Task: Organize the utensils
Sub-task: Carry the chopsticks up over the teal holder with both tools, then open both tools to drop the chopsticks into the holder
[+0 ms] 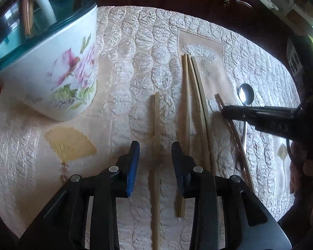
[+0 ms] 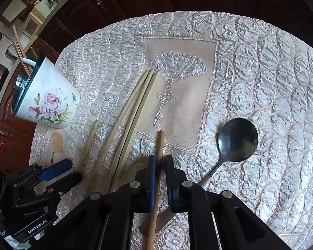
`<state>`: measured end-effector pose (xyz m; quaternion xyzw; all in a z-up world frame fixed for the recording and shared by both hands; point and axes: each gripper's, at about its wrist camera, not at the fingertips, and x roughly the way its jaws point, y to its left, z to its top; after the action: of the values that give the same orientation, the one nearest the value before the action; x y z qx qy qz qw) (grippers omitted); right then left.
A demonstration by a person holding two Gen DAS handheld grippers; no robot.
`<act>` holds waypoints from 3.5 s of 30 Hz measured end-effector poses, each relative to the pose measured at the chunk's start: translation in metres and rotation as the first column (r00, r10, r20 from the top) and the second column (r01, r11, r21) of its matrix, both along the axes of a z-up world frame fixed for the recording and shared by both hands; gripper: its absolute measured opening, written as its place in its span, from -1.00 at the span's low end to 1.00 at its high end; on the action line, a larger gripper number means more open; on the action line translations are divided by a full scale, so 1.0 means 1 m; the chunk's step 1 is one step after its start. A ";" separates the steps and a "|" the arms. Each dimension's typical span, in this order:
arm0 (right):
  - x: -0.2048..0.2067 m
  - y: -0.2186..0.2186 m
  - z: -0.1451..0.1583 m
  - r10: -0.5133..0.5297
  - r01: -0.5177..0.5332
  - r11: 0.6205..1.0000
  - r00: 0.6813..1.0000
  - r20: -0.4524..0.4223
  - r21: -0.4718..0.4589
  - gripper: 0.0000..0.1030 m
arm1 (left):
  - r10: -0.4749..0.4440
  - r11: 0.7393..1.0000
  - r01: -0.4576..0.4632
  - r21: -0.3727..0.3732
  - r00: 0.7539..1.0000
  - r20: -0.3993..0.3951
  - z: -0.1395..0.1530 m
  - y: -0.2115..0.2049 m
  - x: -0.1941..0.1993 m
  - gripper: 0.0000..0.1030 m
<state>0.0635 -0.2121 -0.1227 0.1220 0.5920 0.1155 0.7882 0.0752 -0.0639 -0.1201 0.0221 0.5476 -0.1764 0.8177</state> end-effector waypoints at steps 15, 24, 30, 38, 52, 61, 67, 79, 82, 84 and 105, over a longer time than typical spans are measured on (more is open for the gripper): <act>-0.010 -0.012 0.046 0.022 -0.034 0.996 0.989 0.145 0.078 -0.90 | -0.024 0.997 0.027 -0.067 0.999 0.038 0.025 -0.004 0.021 -0.92; -0.049 -0.006 0.118 0.051 -0.075 0.994 0.959 0.278 0.075 -0.90 | -0.032 0.994 0.050 -0.099 0.985 0.171 0.090 0.019 -0.022 -0.92; -0.072 0.003 0.149 0.094 -0.113 0.993 0.936 0.338 0.037 -0.90 | -0.010 0.991 0.041 -0.128 0.972 0.234 0.118 0.042 -0.046 -0.92; -0.088 0.019 0.187 0.125 -0.141 0.990 0.906 0.403 0.010 -0.90 | 0.022 0.984 0.032 -0.173 0.952 0.305 0.157 0.062 -0.064 -0.92; -0.083 0.042 0.247 0.143 -0.170 0.986 0.845 0.516 0.004 -0.90 | 0.113 0.970 -0.023 -0.243 0.926 0.361 0.202 0.101 -0.063 -0.93; -0.061 0.059 0.282 0.162 -0.199 0.980 0.811 0.562 0.005 -0.90 | 0.200 0.958 -0.083 -0.274 0.878 0.434 0.245 0.133 -0.046 -0.92; -0.041 0.079 0.305 0.187 -0.221 0.975 0.787 0.588 -0.015 -0.90 | 0.251 0.950 -0.126 -0.286 0.854 0.457 0.263 0.151 -0.021 -0.92; 0.008 0.111 0.318 0.174 -0.221 0.975 0.772 0.611 0.001 -0.90 | 0.310 0.949 -0.226 -0.221 0.799 0.515 0.258 0.160 0.028 -0.92; 0.024 0.117 0.306 0.177 -0.228 0.974 0.786 0.592 0.013 -0.90 | 0.317 0.947 -0.245 -0.206 0.805 0.502 0.243 0.157 0.042 -0.92; 0.033 0.119 0.294 0.176 -0.226 0.974 0.800 0.573 0.017 -0.90 | 0.321 0.946 -0.258 -0.194 0.808 0.493 0.232 0.155 0.050 -0.92; 0.084 0.101 0.192 0.117 -0.170 0.979 0.922 0.370 0.114 -0.90 | 0.306 0.952 -0.282 -0.119 0.874 0.377 0.160 0.139 0.071 -0.92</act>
<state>0.1470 -0.1112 0.0692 0.1116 0.4343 0.2361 0.8621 0.1460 0.0753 0.0403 -0.0510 0.3646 -0.0586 0.9279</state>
